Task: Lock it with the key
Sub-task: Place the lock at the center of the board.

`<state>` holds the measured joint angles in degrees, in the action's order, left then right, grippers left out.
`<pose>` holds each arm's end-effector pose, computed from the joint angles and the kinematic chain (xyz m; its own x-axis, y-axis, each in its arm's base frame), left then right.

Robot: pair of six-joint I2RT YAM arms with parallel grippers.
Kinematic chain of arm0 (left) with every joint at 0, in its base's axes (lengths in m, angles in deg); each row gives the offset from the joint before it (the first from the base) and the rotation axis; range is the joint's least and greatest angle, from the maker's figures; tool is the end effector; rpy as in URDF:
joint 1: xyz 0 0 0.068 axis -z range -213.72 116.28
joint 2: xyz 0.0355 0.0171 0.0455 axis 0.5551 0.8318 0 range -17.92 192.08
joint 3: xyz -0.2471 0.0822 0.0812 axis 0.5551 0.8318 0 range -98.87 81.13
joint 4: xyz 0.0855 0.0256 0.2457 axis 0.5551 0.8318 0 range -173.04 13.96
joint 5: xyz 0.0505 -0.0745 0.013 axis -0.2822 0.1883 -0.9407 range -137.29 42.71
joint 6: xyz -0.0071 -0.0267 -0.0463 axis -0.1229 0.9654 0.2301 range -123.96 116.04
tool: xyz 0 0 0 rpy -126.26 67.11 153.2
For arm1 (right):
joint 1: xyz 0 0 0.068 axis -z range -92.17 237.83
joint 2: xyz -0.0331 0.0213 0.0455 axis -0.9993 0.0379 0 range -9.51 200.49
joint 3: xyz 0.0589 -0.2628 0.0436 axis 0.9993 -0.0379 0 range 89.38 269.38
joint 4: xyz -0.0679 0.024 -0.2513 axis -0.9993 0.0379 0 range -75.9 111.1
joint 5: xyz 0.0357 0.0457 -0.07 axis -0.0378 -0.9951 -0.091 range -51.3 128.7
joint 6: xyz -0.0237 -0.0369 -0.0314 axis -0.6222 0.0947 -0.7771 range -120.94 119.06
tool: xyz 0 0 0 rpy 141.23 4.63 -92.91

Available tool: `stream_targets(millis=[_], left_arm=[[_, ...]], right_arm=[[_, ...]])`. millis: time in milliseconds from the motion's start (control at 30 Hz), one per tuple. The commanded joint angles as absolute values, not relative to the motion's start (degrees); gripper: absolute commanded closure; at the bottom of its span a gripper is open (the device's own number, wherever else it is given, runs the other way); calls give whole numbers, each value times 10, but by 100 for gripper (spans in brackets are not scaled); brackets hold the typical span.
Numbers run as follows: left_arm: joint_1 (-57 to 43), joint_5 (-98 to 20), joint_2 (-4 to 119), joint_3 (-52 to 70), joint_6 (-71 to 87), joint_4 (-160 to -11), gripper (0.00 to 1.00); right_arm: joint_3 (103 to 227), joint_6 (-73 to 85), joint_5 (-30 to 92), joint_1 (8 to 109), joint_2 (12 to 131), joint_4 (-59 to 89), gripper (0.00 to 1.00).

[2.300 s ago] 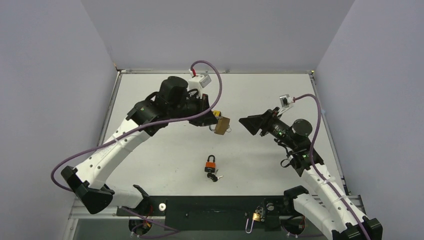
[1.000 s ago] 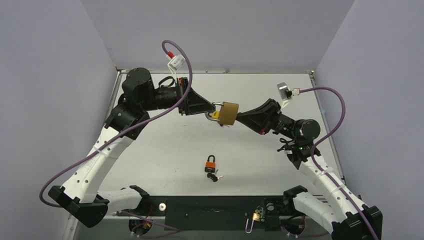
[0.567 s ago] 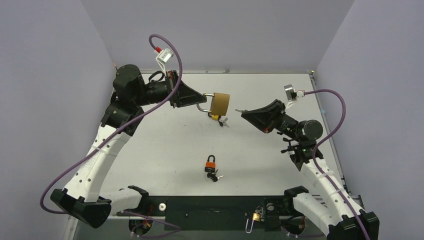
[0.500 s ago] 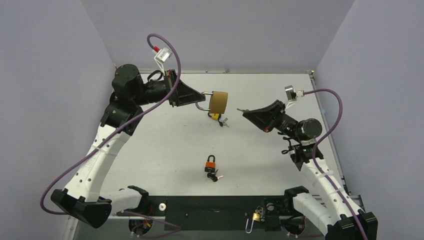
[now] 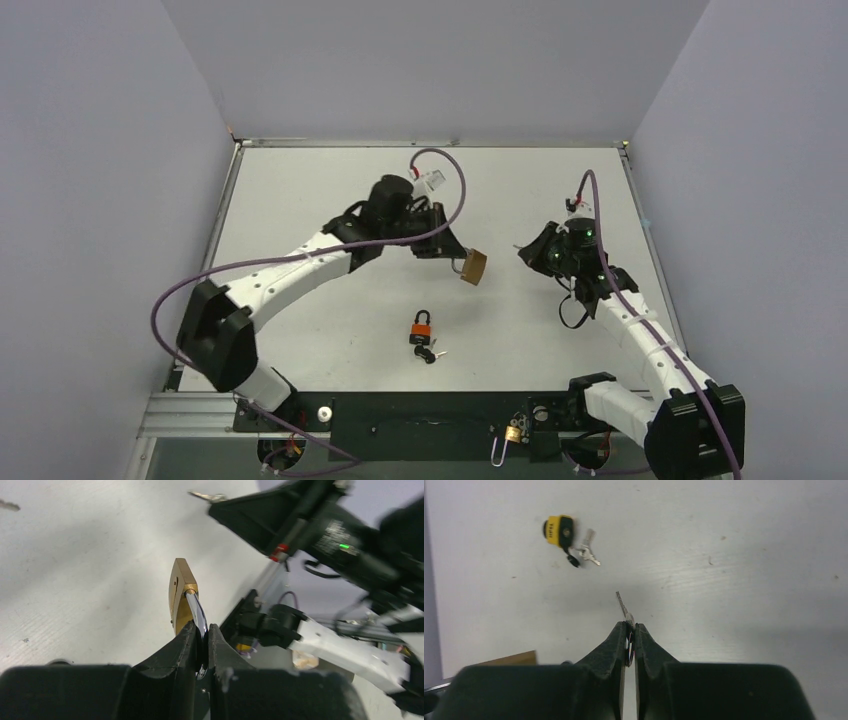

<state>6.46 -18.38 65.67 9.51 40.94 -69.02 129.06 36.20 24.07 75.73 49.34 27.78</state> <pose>0.2464 -0.2307 0.3376 -0.8702 -0.0740 -0.4872 0.3989 0.4747 -0.7846 0.2188 0.0560 0.2568 -0.6705 0.4538 -0.5870 -0.0070 0.7873 0.6166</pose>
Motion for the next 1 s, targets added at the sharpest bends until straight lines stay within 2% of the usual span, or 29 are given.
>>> stream_targets(millis=[0, 233, 433, 500, 533, 567, 633, 800, 967], left_arm=[[111, -251, 763, 64, 432, -817, 100], [129, -224, 946, 4, 506, -938, 100], [125, -197, 999, -7, 540, -987, 100], [120, -199, 1006, -8, 539, -972, 100], [119, -201, 1008, -9, 536, -954, 92], [116, -207, 1009, -15, 526, -942, 80], [115, -224, 1007, -29, 498, -893, 66], [114, -293, 980, -63, 411, -757, 61], [116, -354, 927, -68, 350, -680, 57]], right_arm=[[1290, 344, 351, 748, 509, 349, 100], [1276, 354, 453, 744, 544, 377, 100], [1276, 354, 465, 744, 580, 371, 99], [1277, 352, 456, 742, 588, 364, 91], [1279, 350, 446, 740, 594, 359, 88], [1281, 350, 443, 738, 598, 358, 83], [1287, 349, 442, 731, 606, 357, 76], [1300, 352, 437, 717, 609, 356, 50], [1305, 356, 437, 716, 581, 374, 40]])
